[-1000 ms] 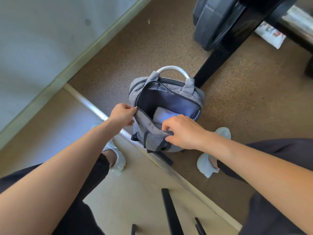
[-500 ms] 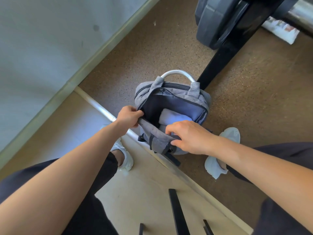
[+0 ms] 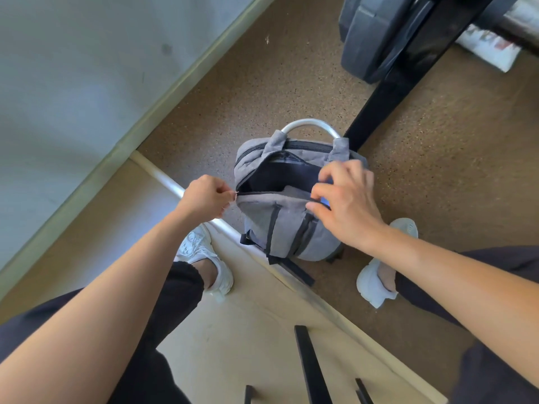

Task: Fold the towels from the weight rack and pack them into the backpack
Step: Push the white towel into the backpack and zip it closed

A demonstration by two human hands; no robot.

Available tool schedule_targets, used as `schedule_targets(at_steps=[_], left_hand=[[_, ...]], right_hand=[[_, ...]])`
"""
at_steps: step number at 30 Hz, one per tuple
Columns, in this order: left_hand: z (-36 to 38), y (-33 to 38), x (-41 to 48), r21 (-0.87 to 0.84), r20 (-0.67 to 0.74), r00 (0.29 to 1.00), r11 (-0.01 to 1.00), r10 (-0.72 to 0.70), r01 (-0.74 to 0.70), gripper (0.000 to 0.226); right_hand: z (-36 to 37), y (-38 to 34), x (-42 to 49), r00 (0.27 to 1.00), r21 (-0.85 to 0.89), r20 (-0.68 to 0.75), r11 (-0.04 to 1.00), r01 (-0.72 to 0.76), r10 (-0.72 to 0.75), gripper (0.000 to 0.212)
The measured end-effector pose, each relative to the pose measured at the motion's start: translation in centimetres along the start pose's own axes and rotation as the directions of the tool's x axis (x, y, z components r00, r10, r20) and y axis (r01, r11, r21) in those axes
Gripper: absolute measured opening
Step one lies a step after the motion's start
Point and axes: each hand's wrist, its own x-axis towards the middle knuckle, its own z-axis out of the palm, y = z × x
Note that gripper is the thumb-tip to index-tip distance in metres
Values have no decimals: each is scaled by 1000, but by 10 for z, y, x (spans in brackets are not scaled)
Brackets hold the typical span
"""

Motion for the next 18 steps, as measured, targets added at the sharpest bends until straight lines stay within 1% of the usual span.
schedule_targets(at_steps=[1,3,6,8,12,18], left_hand=[[-1,1,-1,24,8,1000,1000,13,-14,26],[-2,4,-3,57,31,999,997,40,-42,26],[-1,6,-7,106,75,994,991,74,-81,25],[-2,8,-8,131,94,993,987,77,-89,24],[-5,10,-9,135,124,992,990,28,-45,23],[-15,9,-8,134,187,982,991,-23,-2,29]], right_hand=[[-1,4,4,999,-62,-28,998,-25,24,15],[-2,13,12,998,-111,-19,992,-57,56,14],[-1,22,22,995,-59,62,996,-72,76,11],[-1,21,24,996,-48,58,997,-62,65,10],[-1,17,21,1000,-55,7,998,6,-6,10],[-4,13,21,999,-28,54,1000,6,-5,17]])
